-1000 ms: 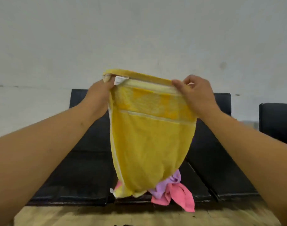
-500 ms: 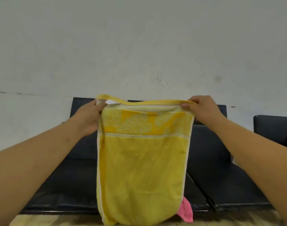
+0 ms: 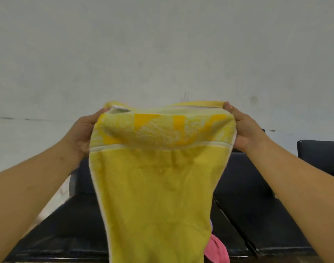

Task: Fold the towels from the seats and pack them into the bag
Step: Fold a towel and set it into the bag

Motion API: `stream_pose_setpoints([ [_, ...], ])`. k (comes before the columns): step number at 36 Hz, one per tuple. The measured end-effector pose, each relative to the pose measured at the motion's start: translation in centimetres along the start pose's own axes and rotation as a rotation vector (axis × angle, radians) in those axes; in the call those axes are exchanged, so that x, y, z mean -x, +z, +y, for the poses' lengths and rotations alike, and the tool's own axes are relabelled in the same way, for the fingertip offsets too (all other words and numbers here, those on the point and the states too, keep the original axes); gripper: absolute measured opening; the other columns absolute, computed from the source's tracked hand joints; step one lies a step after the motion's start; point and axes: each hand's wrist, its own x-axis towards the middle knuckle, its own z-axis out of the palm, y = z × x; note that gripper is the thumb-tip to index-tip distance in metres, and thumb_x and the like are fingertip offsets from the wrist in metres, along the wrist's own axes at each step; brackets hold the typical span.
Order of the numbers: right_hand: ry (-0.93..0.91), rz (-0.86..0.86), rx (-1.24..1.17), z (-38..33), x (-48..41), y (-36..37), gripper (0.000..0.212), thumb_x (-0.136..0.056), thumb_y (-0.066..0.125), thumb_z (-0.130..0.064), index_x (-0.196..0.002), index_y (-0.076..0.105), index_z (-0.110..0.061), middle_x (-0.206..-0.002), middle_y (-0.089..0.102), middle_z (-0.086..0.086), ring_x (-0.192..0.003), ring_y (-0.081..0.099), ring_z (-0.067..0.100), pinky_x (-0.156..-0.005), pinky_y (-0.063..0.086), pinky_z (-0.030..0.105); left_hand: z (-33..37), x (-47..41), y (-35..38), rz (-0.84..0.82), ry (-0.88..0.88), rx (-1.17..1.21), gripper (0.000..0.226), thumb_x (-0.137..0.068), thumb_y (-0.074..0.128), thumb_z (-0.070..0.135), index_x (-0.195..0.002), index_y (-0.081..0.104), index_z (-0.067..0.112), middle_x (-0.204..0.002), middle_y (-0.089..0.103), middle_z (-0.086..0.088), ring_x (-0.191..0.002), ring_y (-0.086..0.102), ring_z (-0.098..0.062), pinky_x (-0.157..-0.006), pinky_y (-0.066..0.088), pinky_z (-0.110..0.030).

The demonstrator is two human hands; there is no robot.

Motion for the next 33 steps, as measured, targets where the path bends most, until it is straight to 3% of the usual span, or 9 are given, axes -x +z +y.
stream_pose_setpoints([
  [3,0.177,-0.014,0.161,0.1,-0.5,0.9,0.037,-0.096,0.056,-0.028,-0.122,0.066,-0.005,-0.12,0.07,0.019,-0.108,0.068,0.033,-0.085,0.06,0.049,0.6,0.1,1.4,-0.043,-0.061,-0.071,0.027,-0.083,0.059,0.03,-0.08,0.08,0.015,-0.083,0.073,-0.01,-0.072,0.072,-0.023,-0.061,0.061,-0.034],
  [7,0.178,0.167,0.688,1.5,-1.0,1.8,0.026,-0.089,0.054,0.011,-0.111,0.056,0.025,-0.1,0.062,0.03,-0.088,0.06,0.037,-0.082,0.054,0.048,-0.1,-1.3,1.9,0.35,-0.037,-0.414,0.046,-0.096,0.051,0.008,-0.052,0.064,0.012,-0.054,0.056,-0.004,-0.043,0.055,-0.014,-0.046,0.046,-0.019],
  [10,0.124,0.339,0.801,2.1,-0.6,1.7,0.014,-0.094,0.052,0.007,-0.081,0.056,0.01,-0.082,0.055,0.019,-0.071,0.057,0.03,-0.073,0.054,0.043,-0.6,-2.2,1.4,0.575,-0.006,-0.783,0.023,-0.092,0.057,0.013,-0.07,0.051,0.011,-0.074,0.05,-0.008,-0.067,0.05,-0.024,-0.065,0.045,-0.035],
  [12,0.098,0.375,0.801,2.6,-0.3,1.6,0.016,-0.096,0.059,-0.002,-0.082,0.058,0.004,-0.085,0.058,0.019,-0.071,0.06,0.026,-0.065,0.057,0.038,-1.3,-2.4,1.1,0.612,0.026,-0.885,0.02,-0.09,0.057,0.014,-0.072,0.05,0.008,-0.076,0.048,-0.012,-0.074,0.049,-0.027,-0.07,0.044,-0.039],
  [17,0.1,0.363,0.683,4.2,0.8,2.3,0.012,-0.094,0.067,-0.004,-0.084,0.06,-0.005,-0.088,0.066,0.016,-0.07,0.066,0.02,-0.048,0.055,0.029,-3.5,-1.8,1.9,0.555,0.037,-0.9,0.014,-0.087,0.061,0.016,-0.086,0.071,0.006,-0.09,0.07,-0.017,-0.086,0.069,-0.034,-0.081,0.06,-0.047],
  [20,0.115,0.318,0.667,5.4,1.3,3.9,0.007,-0.092,0.059,0.009,-0.094,0.058,0.016,-0.093,0.061,0.031,-0.087,0.068,0.034,-0.077,0.061,0.049,-4.8,-1.5,3.3,0.469,0.024,-0.849,0.011,-0.084,0.063,0.009,-0.087,0.072,0.003,-0.089,0.072,-0.017,-0.086,0.072,-0.03,-0.076,0.062,-0.042],
  [22,0.123,0.25,0.705,6.6,1.9,5.3,0.008,-0.087,0.054,0.015,-0.09,0.061,0.012,-0.089,0.058,0.029,-0.089,0.063,0.032,-0.09,0.052,0.065,-6.1,-1.3,4.2,0.402,0.026,-0.872,0.005,-0.085,0.066,0.009,-0.084,0.07,0.007,-0.087,0.072,-0.013,-0.083,0.073,-0.025,-0.076,0.063,-0.039],
  [25,0.124,0.196,0.668,8.7,2.9,6.6,0.01,-0.091,0.058,0.009,-0.084,0.064,0.007,-0.099,0.066,0.031,-0.094,0.07,0.036,-0.079,0.061,0.047,-8.0,-1.0,5.6,0.272,0.059,-0.918,0.004,-0.086,0.069,0.014,-0.086,0.067,0.011,-0.086,0.073,-0.008,-0.08,0.074,-0.021,-0.074,0.063,-0.038],
  [33,-0.033,0.246,0.821,11.8,3.4,6.2,0.013,-0.089,0.074,-0.015,-0.078,0.07,-0.021,-0.084,0.074,0.005,-0.082,0.074,0.023,-0.078,0.062,0.045,-11.1,0.0,5.9,0.274,0.21,-0.904,0.005,-0.088,0.071,0.028,-0.089,0.071,0.023,-0.083,0.072,0.003,-0.08,0.07,-0.013,-0.077,0.061,-0.036],
])
